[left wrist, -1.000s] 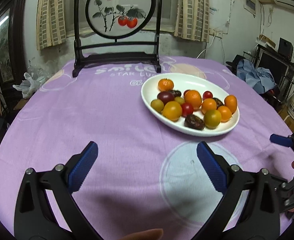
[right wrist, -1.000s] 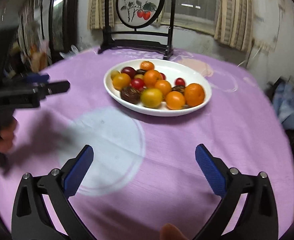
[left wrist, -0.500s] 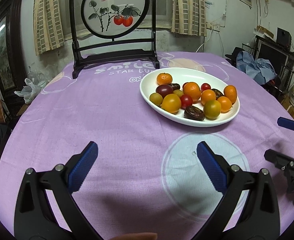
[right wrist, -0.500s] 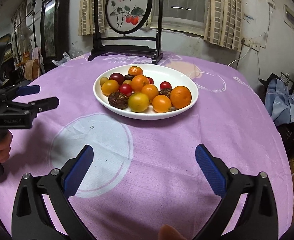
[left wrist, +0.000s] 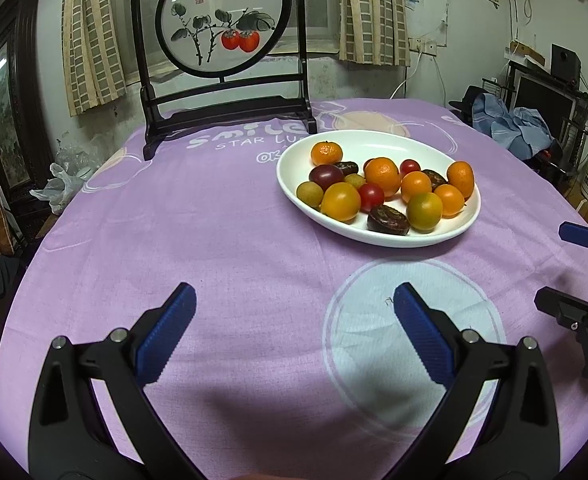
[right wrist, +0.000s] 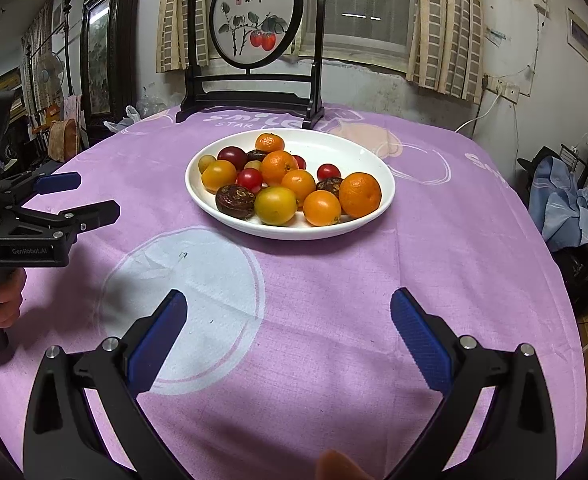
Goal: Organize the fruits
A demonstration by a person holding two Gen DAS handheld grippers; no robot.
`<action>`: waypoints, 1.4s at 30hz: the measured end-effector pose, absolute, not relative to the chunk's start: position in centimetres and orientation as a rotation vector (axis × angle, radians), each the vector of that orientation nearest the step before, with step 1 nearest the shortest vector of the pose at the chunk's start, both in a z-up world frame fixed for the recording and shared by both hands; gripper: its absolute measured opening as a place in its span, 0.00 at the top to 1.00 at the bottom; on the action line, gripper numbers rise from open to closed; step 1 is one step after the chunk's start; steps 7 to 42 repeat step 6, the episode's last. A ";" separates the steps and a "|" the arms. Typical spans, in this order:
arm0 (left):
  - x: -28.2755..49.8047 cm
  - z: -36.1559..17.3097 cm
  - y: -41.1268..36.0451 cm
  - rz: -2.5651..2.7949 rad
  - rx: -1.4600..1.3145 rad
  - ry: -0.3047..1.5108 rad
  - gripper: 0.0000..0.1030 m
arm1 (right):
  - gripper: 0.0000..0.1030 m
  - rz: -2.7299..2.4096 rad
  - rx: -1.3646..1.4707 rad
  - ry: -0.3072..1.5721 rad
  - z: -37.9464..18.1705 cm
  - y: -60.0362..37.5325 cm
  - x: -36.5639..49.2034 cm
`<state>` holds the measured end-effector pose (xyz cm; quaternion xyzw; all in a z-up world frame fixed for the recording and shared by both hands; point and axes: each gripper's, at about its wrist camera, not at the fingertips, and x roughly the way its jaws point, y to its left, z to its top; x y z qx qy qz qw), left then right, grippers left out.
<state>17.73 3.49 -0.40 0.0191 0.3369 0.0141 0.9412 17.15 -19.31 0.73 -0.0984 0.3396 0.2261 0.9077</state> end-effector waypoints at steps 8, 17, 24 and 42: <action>17.8 -0.6 3.6 0.035 0.034 0.698 0.02 | 0.01 0.468 -0.203 0.704 0.7 -19.3 17.2; 17.8 -0.6 3.6 0.035 0.034 0.698 0.02 | 0.01 0.468 -0.203 0.704 0.7 -19.3 17.2; 17.8 -0.6 3.6 0.035 0.034 0.698 0.02 | 0.01 0.468 -0.203 0.704 0.7 -19.3 17.2; 17.8 -0.6 3.6 0.035 0.034 0.698 0.02 | 0.01 0.468 -0.203 0.704 0.7 -19.3 17.2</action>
